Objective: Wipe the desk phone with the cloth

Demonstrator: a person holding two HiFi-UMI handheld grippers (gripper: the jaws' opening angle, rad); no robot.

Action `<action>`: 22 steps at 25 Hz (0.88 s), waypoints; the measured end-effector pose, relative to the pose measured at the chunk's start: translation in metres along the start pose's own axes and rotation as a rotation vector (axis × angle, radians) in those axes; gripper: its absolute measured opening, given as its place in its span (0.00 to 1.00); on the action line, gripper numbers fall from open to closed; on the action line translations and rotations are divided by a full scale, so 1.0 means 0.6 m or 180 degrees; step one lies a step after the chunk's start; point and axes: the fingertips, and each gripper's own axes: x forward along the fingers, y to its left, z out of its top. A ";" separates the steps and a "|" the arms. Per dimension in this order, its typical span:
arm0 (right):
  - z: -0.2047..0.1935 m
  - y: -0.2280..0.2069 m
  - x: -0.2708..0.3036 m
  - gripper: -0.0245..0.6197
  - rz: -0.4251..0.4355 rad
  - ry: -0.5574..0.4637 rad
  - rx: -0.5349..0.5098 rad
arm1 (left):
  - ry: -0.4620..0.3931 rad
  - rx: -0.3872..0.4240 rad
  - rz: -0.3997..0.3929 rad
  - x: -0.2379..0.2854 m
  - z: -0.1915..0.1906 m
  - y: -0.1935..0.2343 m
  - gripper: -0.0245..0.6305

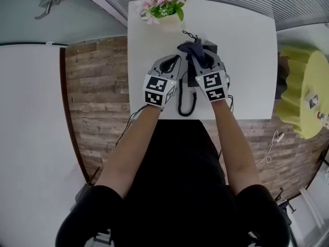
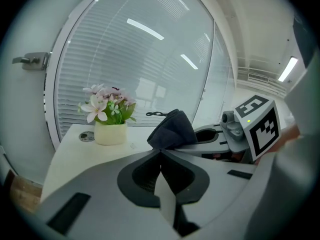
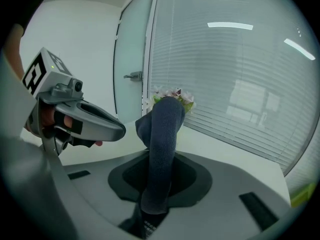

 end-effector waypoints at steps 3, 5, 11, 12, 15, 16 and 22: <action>-0.012 0.006 -0.006 0.18 -0.0007 0.0006 0.0009 | 0.0032 -0.0028 -0.0008 0.000 -0.015 -0.004 0.05; -0.020 0.012 -0.010 0.18 -0.0006 0.0015 -0.0006 | 0.0056 -0.0031 -0.0021 -0.001 -0.026 -0.009 0.05; -0.058 0.043 -0.031 0.18 0.0009 0.0059 -0.0074 | 0.0140 -0.0037 -0.0066 -0.001 -0.059 -0.025 0.05; -0.067 0.050 -0.036 0.18 0.0020 0.0078 -0.0086 | 0.0150 -0.0044 -0.0071 -0.002 -0.065 -0.027 0.05; -0.091 0.068 -0.049 0.18 0.0046 0.0113 -0.0096 | 0.0157 -0.0100 -0.0092 -0.004 -0.078 -0.029 0.05; -0.097 0.073 -0.052 0.18 0.0051 0.0116 -0.0098 | 0.0162 -0.0116 -0.0092 -0.004 -0.080 -0.029 0.05; -0.129 0.096 -0.069 0.18 0.0101 0.0185 -0.0058 | 0.0232 -0.0119 -0.0115 -0.003 -0.101 -0.039 0.05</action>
